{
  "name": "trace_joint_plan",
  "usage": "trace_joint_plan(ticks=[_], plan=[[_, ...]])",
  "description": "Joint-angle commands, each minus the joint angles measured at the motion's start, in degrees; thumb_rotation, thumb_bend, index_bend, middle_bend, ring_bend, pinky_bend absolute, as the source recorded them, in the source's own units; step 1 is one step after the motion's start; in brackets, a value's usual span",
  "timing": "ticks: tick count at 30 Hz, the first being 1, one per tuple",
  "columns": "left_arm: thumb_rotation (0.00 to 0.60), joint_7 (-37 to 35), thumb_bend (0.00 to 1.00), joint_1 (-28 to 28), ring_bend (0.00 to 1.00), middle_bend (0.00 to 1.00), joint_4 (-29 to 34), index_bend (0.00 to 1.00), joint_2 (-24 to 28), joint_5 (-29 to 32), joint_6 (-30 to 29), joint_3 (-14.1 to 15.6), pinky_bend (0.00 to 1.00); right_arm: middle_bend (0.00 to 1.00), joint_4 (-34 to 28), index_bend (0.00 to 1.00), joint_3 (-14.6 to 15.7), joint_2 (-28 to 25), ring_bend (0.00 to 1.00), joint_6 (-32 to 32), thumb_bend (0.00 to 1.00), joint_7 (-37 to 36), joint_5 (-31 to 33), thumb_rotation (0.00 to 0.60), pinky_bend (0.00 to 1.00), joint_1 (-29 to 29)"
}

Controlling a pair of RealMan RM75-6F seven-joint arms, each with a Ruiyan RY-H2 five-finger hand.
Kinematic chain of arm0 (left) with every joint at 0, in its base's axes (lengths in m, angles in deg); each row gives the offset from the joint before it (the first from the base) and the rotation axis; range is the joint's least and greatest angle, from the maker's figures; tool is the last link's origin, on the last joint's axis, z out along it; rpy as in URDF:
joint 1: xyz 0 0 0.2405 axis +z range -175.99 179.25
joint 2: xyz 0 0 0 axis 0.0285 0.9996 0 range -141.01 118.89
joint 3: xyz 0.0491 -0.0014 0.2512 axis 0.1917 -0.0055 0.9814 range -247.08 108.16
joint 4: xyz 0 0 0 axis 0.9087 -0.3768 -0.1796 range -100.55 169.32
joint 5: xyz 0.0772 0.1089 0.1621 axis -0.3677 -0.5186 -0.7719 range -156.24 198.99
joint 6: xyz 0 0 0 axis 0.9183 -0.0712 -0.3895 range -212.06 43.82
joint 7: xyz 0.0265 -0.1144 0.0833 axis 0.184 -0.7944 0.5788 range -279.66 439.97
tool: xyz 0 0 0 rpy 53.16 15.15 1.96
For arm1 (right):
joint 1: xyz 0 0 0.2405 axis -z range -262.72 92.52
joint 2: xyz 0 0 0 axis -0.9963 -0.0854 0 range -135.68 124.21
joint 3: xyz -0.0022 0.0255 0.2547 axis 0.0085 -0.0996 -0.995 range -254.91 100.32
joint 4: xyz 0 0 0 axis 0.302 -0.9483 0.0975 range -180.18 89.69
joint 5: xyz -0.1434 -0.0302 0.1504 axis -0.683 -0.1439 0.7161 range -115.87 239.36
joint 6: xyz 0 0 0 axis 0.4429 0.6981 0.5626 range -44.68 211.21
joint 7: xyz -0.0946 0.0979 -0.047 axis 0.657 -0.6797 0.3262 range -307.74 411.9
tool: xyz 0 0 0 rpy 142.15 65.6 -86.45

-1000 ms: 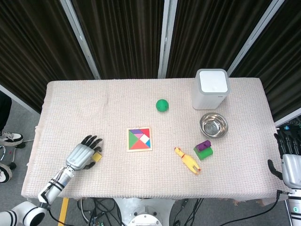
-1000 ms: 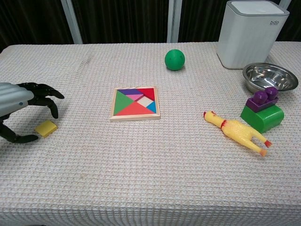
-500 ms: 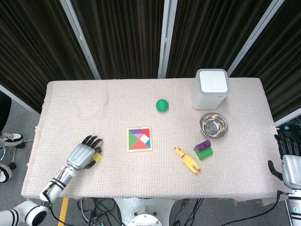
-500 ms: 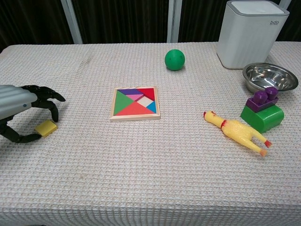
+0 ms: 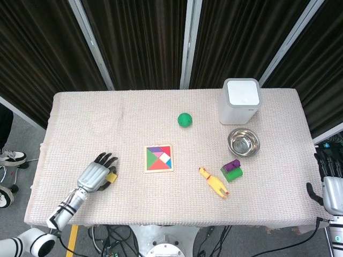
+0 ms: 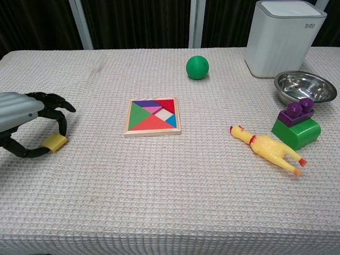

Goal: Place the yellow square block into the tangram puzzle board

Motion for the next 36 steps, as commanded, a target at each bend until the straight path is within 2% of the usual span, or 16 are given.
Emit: trace_joint_plan(ticks=[1,8,15,20,28,36], plan=[[0.6,1.3,0.34,-0.8,0.0,0.12,2.3,0.48,1.2,0.4,0.2,-0.8,0.08,0.0,-0.1,0.0,-0.1,0.0,0.0,0.0,0.28,0.0,0.1,0.6,0.0,0.0],[0.6,5.1,0.34,-3.6,0.0,0.12,11.4,0.48,5.1,1.8,0.8,-4.3,0.08,0.0,-0.3,0.0,-0.4,-0.2,0.0,-0.5,0.28,-0.7,0.0,0.6,0.0,0.1],[0.6,6.4,0.34,-6.8,0.0,0.12,14.1,0.49,5.9,3.0,2.9,-6.6,0.1,0.0,-0.2,0.0,-0.2,-0.1,0.0,-0.8,0.27,-1.3,-0.2,0.6,0.0,0.4],[0.6,5.7,0.35,-10.0,0.01,0.15,11.9,0.49,3.7,3.2,4.7,-8.4,0.13,0.0,-0.9,0.0,-0.5,-0.7,0.0,-1.4,0.27,-1.6,-0.5,0.6,0.0,0.5],[0.6,4.3,0.35,-15.6,0.02,0.15,4.2,0.49,1.1,0.2,9.8,-8.0,0.13,0.0,-1.6,0.0,-0.6,-1.2,0.0,-2.9,0.27,-2.0,-0.6,0.6,0.0,1.3],[0.6,-2.2,0.35,-20.4,0.02,0.15,-3.7,0.49,-2.6,-3.2,12.2,-7.6,0.13,0.0,-0.7,0.0,-0.9,-0.2,0.0,-3.2,0.27,-3.0,-0.1,0.6,0.0,1.6]])
